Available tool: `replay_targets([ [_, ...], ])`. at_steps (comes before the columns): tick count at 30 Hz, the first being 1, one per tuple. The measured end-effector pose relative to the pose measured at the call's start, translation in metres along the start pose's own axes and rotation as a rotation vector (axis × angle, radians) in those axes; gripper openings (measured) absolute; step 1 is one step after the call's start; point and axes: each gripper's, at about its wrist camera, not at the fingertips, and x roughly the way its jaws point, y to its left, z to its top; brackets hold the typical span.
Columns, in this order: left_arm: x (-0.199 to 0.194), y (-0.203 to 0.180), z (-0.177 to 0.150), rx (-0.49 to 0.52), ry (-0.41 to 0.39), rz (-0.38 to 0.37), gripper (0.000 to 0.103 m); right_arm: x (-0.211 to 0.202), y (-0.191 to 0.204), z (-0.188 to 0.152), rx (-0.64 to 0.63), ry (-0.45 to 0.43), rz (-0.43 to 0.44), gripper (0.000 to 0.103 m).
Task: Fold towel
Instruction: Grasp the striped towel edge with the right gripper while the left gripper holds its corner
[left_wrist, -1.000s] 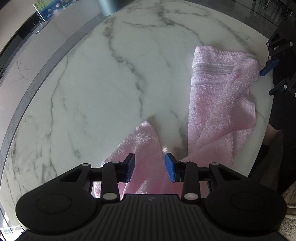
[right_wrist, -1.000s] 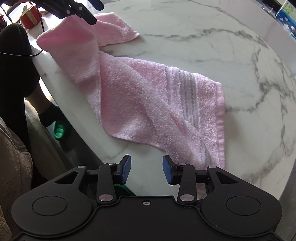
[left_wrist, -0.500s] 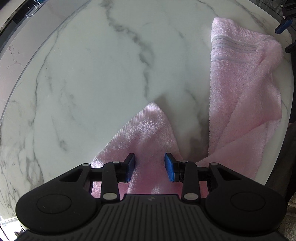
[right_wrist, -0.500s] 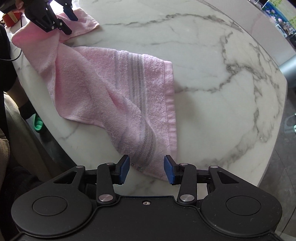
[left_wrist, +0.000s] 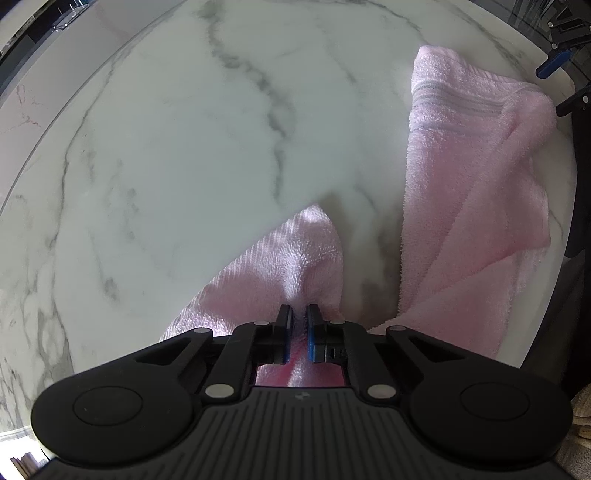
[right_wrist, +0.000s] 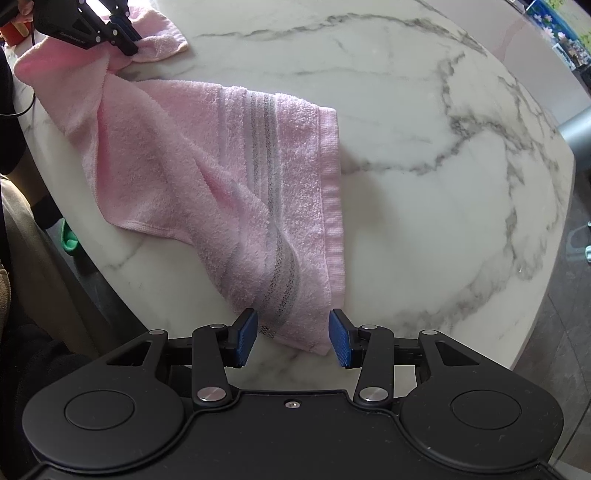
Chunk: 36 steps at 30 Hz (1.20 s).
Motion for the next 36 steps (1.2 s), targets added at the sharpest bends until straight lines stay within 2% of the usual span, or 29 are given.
replay_targets([
  [8, 0.004, 0.001, -0.007, -0.005, -0.002, 0.001, 0.007, 0.012, 0.001, 0.005, -0.005, 0.022, 0.011, 0.040],
  [11, 0.005, 0.002, -0.010, -0.008, -0.005, -0.002, 0.007, 0.015, 0.002, 0.006, -0.009, 0.029, 0.017, 0.032],
  [13, 0.007, 0.002, -0.012, -0.010, -0.006, -0.003, 0.007, 0.016, 0.002, 0.005, -0.012, 0.034, 0.018, 0.014],
  [16, 0.009, 0.003, -0.015, -0.014, -0.010, -0.003, 0.007, 0.018, 0.004, 0.004, -0.019, 0.035, 0.009, 0.007],
  [25, 0.010, 0.001, -0.023, -0.022, -0.026, 0.019, 0.007, 0.007, 0.002, -0.001, 0.001, 0.016, -0.027, 0.006],
  [29, -0.001, 0.003, -0.028, -0.043, -0.058, 0.029, 0.006, -0.002, 0.001, 0.002, 0.018, 0.004, -0.049, 0.006],
  [33, -0.030, 0.010, -0.026, -0.081, -0.104, 0.073, 0.006, -0.019, -0.003, 0.002, 0.056, -0.029, -0.090, 0.005],
  [35, -0.058, 0.008, -0.005, -0.109, -0.126, 0.102, 0.006, -0.030, -0.008, 0.002, 0.076, -0.048, -0.114, 0.004],
  [36, -0.065, 0.012, -0.008, -0.126, -0.137, 0.113, 0.006, -0.035, -0.011, 0.004, 0.085, -0.056, -0.129, 0.004],
])
